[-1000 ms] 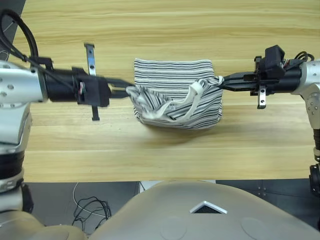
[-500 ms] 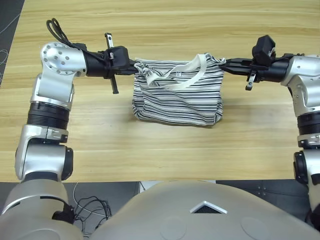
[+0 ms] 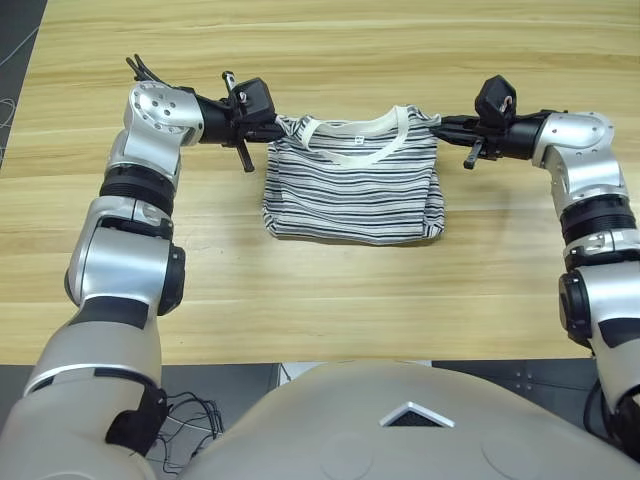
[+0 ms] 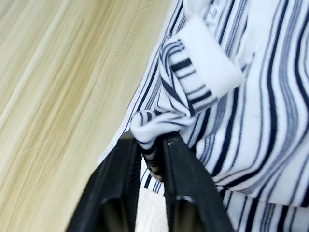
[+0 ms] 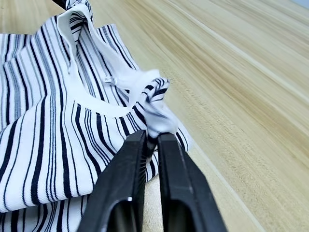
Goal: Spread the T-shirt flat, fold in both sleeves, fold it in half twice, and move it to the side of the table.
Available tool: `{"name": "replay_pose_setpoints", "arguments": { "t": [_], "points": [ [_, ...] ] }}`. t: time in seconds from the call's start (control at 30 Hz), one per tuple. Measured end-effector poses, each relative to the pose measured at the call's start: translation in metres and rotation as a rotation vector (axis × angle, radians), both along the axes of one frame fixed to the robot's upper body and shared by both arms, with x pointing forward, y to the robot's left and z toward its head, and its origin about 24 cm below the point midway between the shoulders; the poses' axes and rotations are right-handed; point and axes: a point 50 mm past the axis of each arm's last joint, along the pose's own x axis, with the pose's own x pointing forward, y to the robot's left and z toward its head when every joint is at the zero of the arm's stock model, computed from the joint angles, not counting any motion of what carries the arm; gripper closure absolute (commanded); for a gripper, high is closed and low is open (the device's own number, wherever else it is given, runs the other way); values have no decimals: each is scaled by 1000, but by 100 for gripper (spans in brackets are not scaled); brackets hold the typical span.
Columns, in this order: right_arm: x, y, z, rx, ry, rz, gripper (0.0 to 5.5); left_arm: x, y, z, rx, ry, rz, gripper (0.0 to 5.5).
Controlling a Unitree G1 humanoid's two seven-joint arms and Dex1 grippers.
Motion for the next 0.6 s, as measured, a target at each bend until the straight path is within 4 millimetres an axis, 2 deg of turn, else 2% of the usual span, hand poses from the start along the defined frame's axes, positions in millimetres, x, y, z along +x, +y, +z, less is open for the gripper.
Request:
{"name": "replay_pose_setpoints", "arguments": {
  "t": [0.17, 0.27, 0.4, 0.5, 0.6],
  "points": [
    [4, -1, -6, -28, -5, -60, 356, 8, 9, -1, 71, -64, 131, 343],
    [9, 0, -6, -36, -22, -99, 301, 11, 18, -2, 143, -114, 209, 339],
    [12, 2, -1, -14, -67, -105, 296, 14, 26, 6, 140, -178, 250, 339],
    [18, 18, 22, 162, -153, -80, 296, 17, 7, 34, -51, -269, 114, 339],
    [19, 25, 29, 178, -184, -56, 296, 5, -14, 51, -166, -337, -38, 339]
  ]
}}
